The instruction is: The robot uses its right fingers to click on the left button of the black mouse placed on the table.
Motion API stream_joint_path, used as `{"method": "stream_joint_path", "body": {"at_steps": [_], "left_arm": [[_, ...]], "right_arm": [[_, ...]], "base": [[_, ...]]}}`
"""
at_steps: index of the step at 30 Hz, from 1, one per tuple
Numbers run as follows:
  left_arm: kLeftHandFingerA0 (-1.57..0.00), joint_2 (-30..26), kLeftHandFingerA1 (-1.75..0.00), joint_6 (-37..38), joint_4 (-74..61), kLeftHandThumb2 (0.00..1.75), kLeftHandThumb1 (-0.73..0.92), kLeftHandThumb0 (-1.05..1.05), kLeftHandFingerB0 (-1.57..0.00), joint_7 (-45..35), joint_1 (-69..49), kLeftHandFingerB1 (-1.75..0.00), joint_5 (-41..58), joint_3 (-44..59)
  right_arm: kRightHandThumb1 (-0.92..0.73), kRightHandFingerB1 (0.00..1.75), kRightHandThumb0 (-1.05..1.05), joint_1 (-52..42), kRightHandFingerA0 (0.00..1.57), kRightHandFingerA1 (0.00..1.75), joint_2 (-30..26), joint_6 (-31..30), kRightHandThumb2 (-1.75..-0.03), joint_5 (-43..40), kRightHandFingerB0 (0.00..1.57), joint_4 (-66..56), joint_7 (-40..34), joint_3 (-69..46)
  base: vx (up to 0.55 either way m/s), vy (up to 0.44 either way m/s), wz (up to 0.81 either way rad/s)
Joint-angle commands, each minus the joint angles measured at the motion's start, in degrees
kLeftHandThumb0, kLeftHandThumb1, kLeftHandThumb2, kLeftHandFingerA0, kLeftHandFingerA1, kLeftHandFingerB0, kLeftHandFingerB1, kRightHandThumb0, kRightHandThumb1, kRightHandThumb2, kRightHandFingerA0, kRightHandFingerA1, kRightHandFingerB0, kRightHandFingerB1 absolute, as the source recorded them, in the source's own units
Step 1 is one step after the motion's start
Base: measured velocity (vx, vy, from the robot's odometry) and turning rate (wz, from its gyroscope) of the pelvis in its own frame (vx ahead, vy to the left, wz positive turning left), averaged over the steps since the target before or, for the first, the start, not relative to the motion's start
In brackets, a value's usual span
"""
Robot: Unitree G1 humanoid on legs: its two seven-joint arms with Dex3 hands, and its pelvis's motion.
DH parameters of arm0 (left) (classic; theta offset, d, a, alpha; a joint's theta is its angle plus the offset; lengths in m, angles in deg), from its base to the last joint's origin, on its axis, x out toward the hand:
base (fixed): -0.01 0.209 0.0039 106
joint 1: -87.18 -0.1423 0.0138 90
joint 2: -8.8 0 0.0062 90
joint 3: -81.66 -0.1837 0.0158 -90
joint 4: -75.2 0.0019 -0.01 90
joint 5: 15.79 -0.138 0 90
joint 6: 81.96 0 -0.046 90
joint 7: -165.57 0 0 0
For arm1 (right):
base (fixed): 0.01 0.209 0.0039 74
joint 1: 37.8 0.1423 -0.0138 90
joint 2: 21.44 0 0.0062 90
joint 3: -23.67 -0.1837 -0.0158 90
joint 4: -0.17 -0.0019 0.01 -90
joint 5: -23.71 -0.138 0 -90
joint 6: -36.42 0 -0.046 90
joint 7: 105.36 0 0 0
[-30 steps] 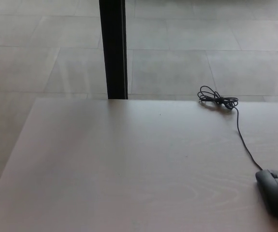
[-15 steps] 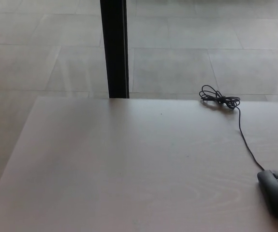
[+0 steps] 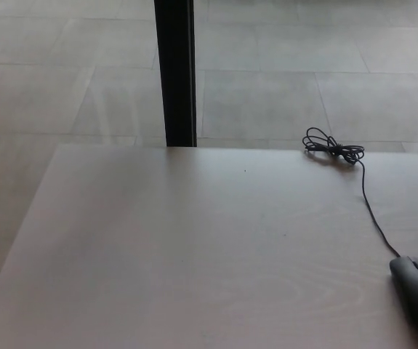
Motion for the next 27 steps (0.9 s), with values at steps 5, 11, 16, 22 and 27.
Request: {"method": "stream_joint_path", "body": {"at_steps": [5,11,16,22,27], "left_arm": [[-0.74,-1.5,-0.56,1.3,0.3,0.89,0.91,-0.90,-0.54,0.1,-0.2,-0.50,1.5,0.2],[-0.75,-1.4,-0.57,1.5,0.0,0.96,0.85,-0.93,-0.60,1.0,0.0,-0.53,1.3,0.1],[-0.71,-1.6,-0.54,0.7,-0.1,0.85,0.92,-0.87,-0.60,0.2,-0.1,-0.50,1.6,0.2],[-0.74,-1.6,-0.57,1.7,0.1,0.92,0.91,-0.91,-0.61,0.3,0.1,-0.52,1.5,0.2],[-0.75,-1.7,-0.54,1.7,0.0,0.87,0.91,-0.91,-0.59,0.3,0.2,-0.50,1.5,0.2]], "right_arm": [[-0.87,0.41,-0.72,-1.8,0.87,1.27,-4.2,5.9,-0.68,20.0,0.44,3.2,1.5,17.2],[-0.87,0.41,-0.74,-0.8,0.77,1.43,-8.8,8.4,-0.70,25.6,0.44,9.2,0.9,22.5],[-0.71,0.56,-0.71,-0.5,0.77,0.87,-13.1,12.4,-1.10,29.1,0.41,13.7,-0.9,26.1],[-0.87,0.39,-0.72,-0.2,0.67,0.56,-16.1,13.7,-0.66,33.2,0.48,15.6,-3.9,29.4],[-0.84,0.38,-0.72,0.0,0.54,0.46,-19.1,11.2,-0.66,40.9,0.50,13.6,-5.7,34.3]], "base": [[0.00,0.000,0.00],[0.00,0.000,0.00],[0.00,0.000,0.00],[0.00,0.000,0.00],[0.00,0.000,0.00]]}}
